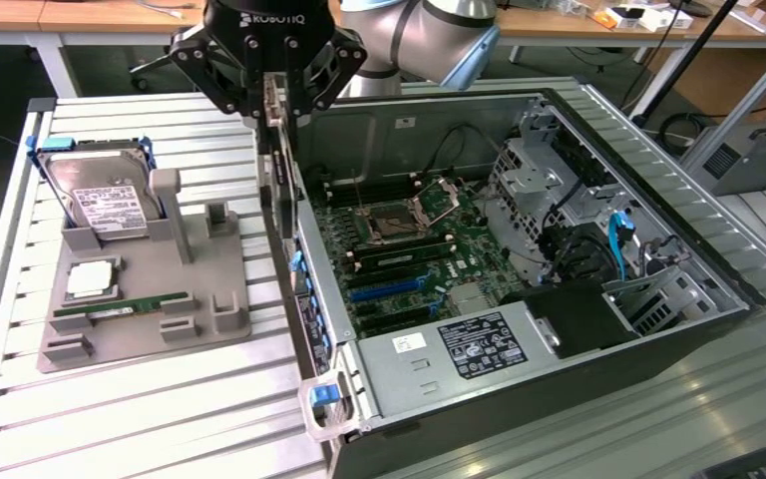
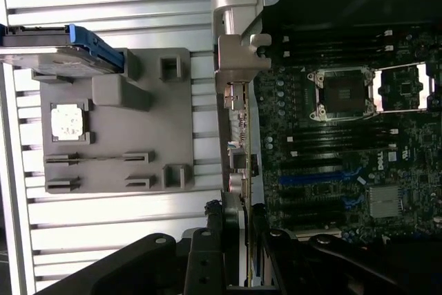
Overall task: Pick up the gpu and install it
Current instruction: 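Pick up the gpu and move the gpu toward the slot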
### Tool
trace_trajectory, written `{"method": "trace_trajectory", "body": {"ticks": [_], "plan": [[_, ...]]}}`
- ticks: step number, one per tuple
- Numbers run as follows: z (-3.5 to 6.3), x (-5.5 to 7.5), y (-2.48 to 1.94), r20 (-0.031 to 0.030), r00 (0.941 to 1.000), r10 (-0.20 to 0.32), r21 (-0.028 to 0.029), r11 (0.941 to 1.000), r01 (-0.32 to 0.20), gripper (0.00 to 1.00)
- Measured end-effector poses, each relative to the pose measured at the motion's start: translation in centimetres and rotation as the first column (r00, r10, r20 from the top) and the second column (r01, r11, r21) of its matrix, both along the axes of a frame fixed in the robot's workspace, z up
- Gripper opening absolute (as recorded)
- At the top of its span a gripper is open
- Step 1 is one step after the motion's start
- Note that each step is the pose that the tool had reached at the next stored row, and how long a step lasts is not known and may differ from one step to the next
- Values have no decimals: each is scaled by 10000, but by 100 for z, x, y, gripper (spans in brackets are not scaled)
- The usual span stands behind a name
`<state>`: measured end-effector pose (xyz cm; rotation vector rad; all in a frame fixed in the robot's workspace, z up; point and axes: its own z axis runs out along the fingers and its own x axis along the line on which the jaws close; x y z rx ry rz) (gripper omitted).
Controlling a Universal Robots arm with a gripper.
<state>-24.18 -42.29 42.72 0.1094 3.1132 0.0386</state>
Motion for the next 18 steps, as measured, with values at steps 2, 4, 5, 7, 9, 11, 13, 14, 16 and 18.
{"method": "trace_trajectory", "body": {"ticks": [2, 4, 5, 7, 9, 11, 13, 14, 16, 18], "plan": [[-3, 3, 0, 1, 10000, 0, -4, 10000, 0, 27], [-6, 7, 0, 0, 10000, 0, -10, 10000, 0, 27], [-7, 9, 0, 0, 10000, 0, -11, 10000, 0, 27], [-11, 13, -1, 1, 10000, 0, -18, 10000, 0, 27], [-14, 17, -1, 0, 10000, 0, -24, 10000, 0, 27], [-18, 22, -1, 0, 10000, 0, -30, 10000, 0, 27], [-23, 30, -1, 0, 10000, 0, -39, 10000, 0, 27], [-27, 35, -1, 0, 10000, 0, -44, 10000, 0, 27], [-33, 42, -1, 0, 10000, 0, -51, 10000, 0, 27], [-37, 49, -1, 0, 10000, 0, -57, 10000, 0, 27]]}}
